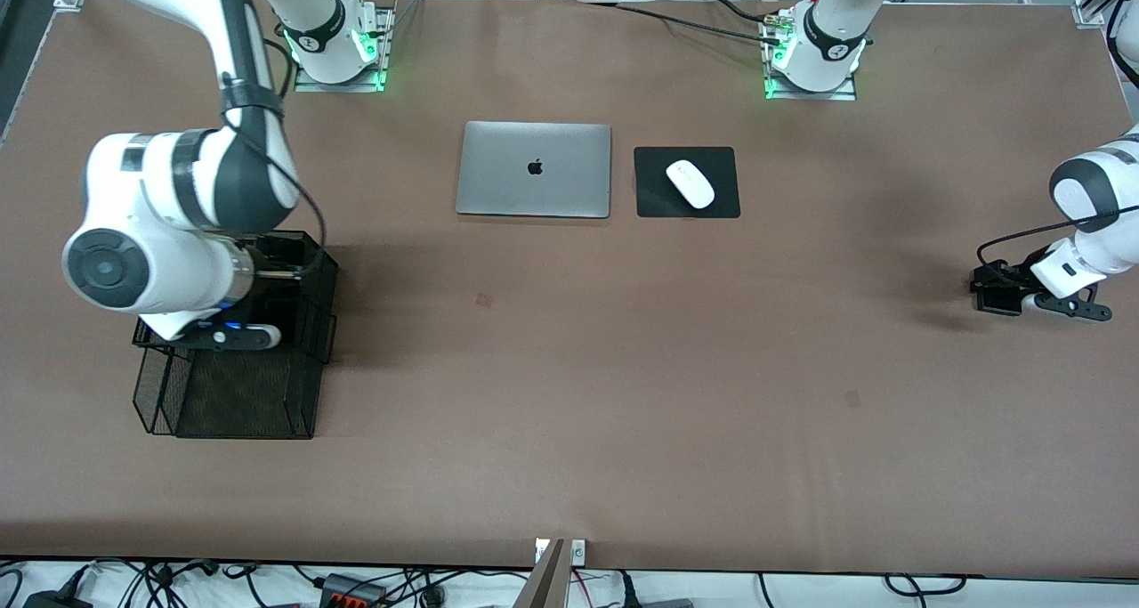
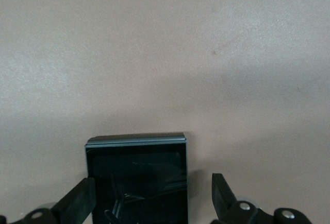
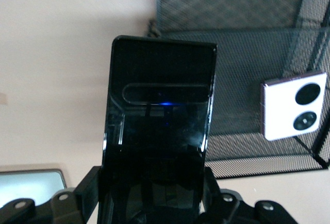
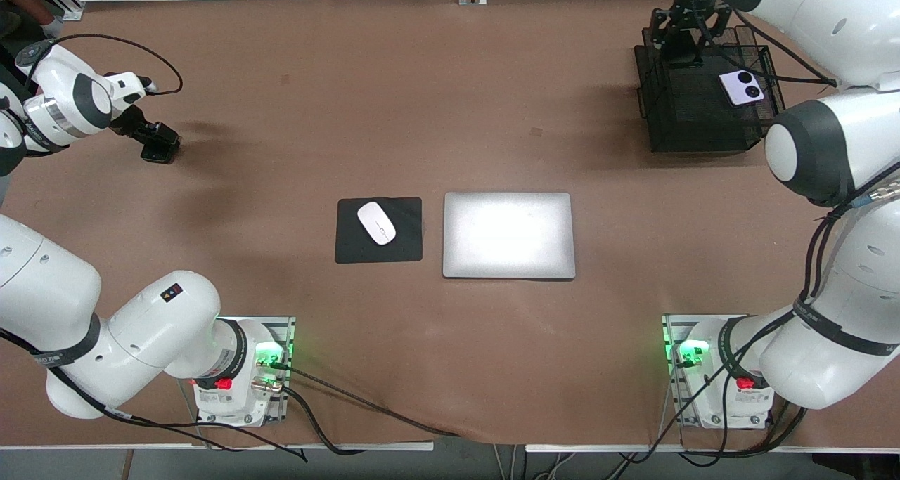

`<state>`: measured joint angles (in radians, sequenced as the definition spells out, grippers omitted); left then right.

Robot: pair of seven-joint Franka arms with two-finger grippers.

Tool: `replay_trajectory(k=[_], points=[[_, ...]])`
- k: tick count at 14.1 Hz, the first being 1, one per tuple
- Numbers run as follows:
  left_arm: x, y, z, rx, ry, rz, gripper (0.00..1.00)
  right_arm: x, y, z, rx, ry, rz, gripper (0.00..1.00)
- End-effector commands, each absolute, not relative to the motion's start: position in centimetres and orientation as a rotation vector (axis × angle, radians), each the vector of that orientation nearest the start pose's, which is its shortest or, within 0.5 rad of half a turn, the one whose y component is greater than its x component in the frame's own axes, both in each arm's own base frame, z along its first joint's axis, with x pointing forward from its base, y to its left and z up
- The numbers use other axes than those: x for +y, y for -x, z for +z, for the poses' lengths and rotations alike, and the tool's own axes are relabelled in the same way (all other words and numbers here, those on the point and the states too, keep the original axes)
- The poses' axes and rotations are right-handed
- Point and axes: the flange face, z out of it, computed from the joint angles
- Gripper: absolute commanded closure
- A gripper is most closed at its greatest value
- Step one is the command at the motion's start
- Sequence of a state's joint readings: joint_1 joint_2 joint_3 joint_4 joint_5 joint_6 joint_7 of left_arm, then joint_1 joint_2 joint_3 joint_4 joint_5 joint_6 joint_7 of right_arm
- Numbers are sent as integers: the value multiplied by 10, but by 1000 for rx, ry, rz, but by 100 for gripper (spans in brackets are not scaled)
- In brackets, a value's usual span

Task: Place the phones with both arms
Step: 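Carry the black smartphone into the mesh basket and open the right gripper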

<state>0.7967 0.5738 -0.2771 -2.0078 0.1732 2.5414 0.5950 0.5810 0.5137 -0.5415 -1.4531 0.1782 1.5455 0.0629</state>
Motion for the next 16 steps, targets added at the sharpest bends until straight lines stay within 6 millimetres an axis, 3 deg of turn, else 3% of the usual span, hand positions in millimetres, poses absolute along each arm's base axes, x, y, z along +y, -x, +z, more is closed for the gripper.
replay_trajectory(k=[1,5,16], points=[[303,-528,175,325,3156,-42,0,78,-626,389,40,3146,646,69],[312,-531,183,338,3149,-42,0,36,-613,367,31,3087,739,69],[311,-528,168,363,3164,-29,0,21,-621,329,65,3123,650,68]])
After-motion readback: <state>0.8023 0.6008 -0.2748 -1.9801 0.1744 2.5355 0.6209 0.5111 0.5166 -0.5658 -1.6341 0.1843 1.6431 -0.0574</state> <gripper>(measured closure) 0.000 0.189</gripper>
